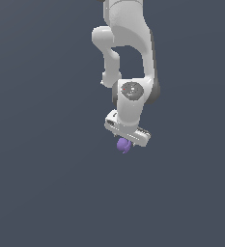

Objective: Pick up the object and move it to a goal position.

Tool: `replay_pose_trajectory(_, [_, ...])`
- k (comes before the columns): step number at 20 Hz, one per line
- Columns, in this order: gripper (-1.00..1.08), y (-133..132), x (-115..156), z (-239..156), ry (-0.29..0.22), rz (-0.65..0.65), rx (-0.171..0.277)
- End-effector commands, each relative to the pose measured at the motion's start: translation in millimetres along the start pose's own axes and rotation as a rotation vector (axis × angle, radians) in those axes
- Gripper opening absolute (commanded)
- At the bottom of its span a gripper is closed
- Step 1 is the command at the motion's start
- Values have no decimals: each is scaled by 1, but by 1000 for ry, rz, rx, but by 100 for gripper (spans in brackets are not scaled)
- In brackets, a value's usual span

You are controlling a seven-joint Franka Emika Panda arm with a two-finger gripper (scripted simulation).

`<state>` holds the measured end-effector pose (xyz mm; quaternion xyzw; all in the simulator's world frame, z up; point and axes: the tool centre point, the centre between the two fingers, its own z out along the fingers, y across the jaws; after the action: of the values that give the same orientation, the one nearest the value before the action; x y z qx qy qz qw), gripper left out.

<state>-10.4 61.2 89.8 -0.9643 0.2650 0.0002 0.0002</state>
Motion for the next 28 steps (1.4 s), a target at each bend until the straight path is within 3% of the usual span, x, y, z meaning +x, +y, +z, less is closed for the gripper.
replay_pose_trajectory(1, [100, 0, 0, 1, 0, 0, 0])
replay_pose_trajectory(16, [100, 0, 0, 50, 0, 5, 0])
replay_pose_trajectory(17, [-100, 0, 0, 50, 0, 5, 0])
replay_pose_trajectory(28, [-100, 0, 0, 49, 1, 4, 0])
